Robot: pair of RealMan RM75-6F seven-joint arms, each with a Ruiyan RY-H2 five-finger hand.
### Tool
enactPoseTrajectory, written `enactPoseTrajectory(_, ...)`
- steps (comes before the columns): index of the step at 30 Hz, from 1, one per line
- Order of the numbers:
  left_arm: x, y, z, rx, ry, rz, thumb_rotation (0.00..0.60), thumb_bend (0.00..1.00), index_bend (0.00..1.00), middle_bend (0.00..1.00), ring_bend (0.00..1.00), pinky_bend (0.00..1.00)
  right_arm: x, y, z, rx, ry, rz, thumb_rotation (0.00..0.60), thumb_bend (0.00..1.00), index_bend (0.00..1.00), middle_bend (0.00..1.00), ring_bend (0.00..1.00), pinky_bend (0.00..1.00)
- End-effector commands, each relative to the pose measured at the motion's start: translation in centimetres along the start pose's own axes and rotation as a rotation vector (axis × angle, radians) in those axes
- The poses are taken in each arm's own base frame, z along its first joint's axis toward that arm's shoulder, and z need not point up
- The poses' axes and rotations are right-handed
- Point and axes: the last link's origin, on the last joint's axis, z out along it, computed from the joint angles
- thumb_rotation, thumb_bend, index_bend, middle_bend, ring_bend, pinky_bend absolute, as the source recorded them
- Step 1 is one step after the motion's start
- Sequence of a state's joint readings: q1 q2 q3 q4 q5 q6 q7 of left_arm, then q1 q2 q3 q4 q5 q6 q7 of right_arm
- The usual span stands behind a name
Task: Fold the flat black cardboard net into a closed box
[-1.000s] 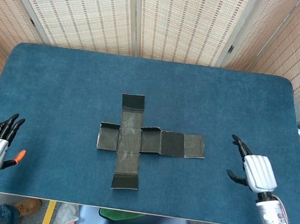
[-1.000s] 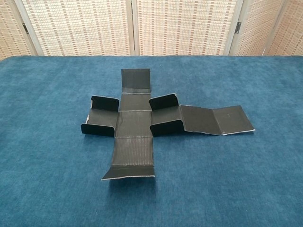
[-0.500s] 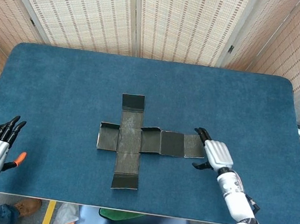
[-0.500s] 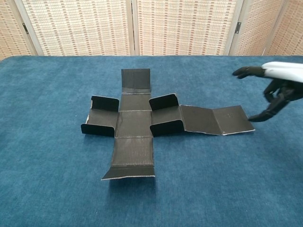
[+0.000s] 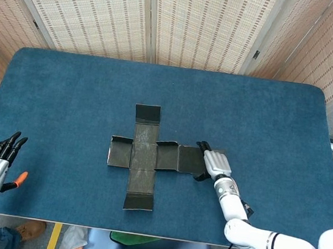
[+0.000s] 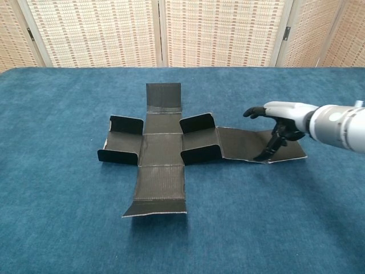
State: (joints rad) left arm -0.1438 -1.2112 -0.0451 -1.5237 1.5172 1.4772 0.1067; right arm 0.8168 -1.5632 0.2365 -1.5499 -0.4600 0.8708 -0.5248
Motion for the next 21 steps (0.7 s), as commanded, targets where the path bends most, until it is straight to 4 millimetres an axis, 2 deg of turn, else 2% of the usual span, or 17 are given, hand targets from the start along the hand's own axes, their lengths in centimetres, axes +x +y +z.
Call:
enactPoseTrajectory(1, -0.1, -0.1, -0.1, 0.003, -0.005, 0.0, 0.6, 0.28, 0.11, 0.12, 0.14, 0.18, -0.3, -1.2, 0.7, 0.008, -0.02, -0.012, 0.6, 0.16, 0.0, 0.0, 0.77, 1.0)
enactPoseTrajectory(9, -0.5, -0.4, -0.2, 0.013, -0.02, 0.0, 0.6, 0.28, 0.11, 0.12, 0.14, 0.18, -0.6, -2.5, 1.8, -0.014, -0.042, -0.047, 0.6, 0.17, 0.0, 0.0, 0.77, 1.0)
enactPoseTrajectory(21, -0.9, -0.7, -0.2, 0.018, -0.036, -0.006, 0.6, 0.28, 0.11, 0.11, 0.14, 0.18, -1.2, -2.8, 2.8, -0.054, -0.05, -0.108, 0.6, 0.17, 0.0, 0.01, 0.77, 1.0)
